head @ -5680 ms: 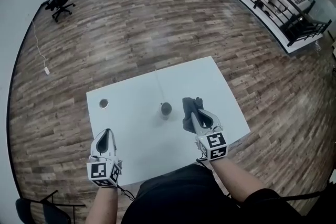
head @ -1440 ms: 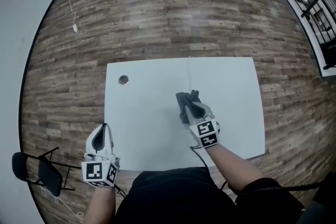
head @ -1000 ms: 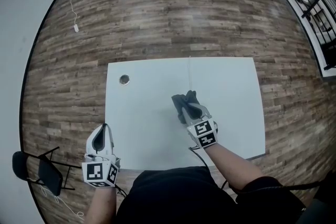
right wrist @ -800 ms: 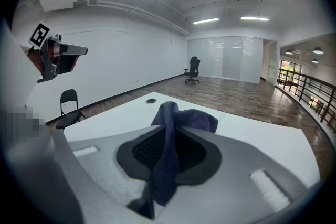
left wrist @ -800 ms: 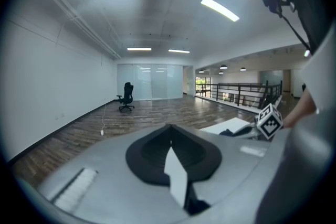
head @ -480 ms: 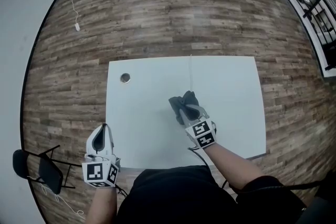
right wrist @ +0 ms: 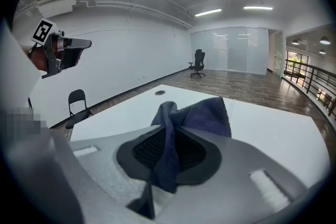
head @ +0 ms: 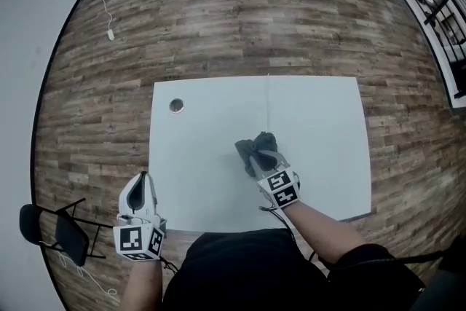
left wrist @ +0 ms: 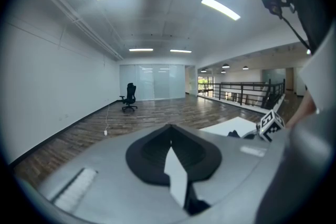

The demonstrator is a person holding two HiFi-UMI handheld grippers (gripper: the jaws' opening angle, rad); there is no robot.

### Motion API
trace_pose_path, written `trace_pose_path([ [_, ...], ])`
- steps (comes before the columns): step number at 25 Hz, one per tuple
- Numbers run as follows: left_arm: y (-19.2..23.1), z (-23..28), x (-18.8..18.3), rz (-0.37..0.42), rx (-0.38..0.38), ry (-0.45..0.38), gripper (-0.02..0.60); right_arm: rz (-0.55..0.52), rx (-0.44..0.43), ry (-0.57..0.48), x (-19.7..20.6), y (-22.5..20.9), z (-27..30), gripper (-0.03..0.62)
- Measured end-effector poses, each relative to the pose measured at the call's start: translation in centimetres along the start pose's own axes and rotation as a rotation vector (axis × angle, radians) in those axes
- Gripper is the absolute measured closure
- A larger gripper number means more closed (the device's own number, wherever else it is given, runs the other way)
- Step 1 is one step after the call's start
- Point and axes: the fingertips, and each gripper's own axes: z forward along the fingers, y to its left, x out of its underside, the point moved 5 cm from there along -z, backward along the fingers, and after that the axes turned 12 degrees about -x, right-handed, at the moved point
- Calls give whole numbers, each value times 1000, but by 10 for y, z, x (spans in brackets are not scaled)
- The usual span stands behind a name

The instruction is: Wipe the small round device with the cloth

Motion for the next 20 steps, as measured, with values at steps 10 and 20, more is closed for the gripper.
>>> trace_pose_path([
  [10,10,-6,-2,17,-24,8,574,58,-4,37,22,-1,7,539],
  [20,17,-10,-3,21,-40,5,574,54,-13,38,29,3,11,539],
])
